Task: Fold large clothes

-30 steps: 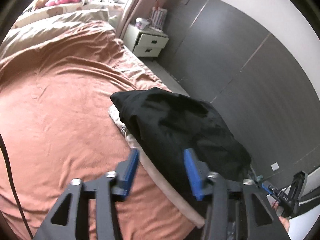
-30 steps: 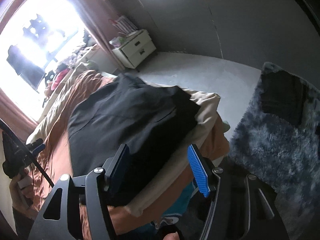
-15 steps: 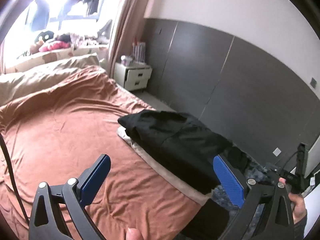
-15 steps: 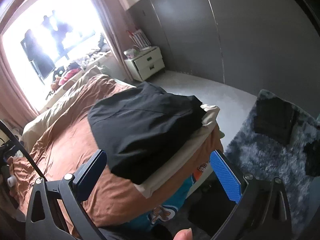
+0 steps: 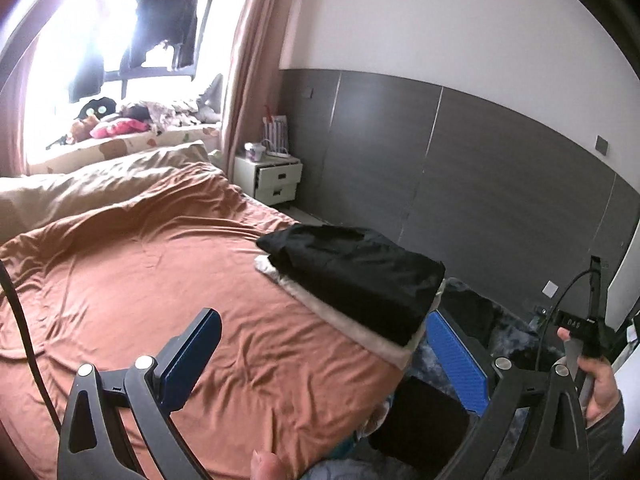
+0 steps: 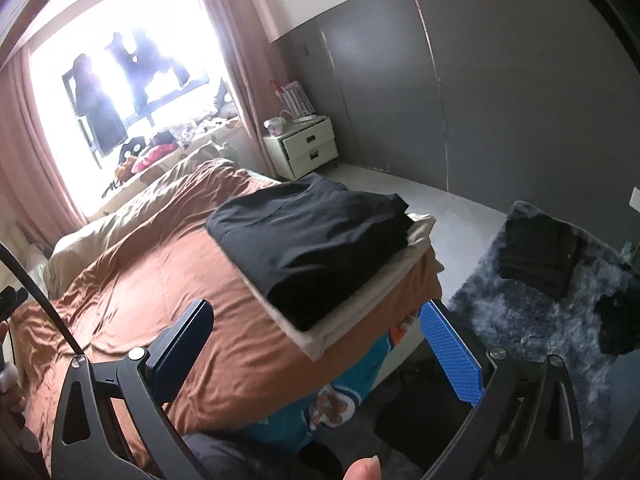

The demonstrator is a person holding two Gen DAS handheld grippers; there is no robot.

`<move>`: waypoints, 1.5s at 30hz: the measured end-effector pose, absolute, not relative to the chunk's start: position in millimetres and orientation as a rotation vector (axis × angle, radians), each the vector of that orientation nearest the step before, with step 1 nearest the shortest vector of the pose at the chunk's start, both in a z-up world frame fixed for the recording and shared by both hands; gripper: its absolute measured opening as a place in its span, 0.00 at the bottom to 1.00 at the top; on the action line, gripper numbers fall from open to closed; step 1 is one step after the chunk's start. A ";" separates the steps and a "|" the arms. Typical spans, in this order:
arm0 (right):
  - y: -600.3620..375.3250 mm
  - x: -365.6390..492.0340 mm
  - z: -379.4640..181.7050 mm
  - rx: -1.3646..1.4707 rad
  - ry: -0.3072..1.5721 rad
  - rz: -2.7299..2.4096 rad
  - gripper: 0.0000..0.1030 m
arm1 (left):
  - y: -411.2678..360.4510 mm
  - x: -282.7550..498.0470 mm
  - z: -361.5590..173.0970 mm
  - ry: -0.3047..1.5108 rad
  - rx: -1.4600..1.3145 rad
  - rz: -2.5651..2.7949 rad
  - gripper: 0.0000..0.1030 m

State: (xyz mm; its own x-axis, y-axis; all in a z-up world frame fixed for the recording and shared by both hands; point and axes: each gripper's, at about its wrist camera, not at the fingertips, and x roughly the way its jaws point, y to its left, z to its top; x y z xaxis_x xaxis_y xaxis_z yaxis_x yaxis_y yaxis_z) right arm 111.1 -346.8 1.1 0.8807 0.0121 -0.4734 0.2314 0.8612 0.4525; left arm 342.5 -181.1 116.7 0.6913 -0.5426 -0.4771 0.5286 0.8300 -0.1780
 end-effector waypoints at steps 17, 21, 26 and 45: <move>-286.6 20.8 4.9 0.411 0.401 0.037 1.00 | -120.5 187.0 108.0 0.430 -0.015 -0.427 1.00; -277.9 1.2 -2.6 0.387 0.386 0.058 1.00 | -110.3 158.9 99.9 0.412 -0.022 -0.391 1.00; -272.0 -17.3 -17.3 0.379 0.382 0.093 1.00 | -99.8 126.2 84.3 0.400 -0.033 -0.343 1.00; -242.0 -50.7 -50.2 0.359 0.380 0.159 1.00 | -85.7 36.4 46.5 0.377 -0.061 -0.244 1.00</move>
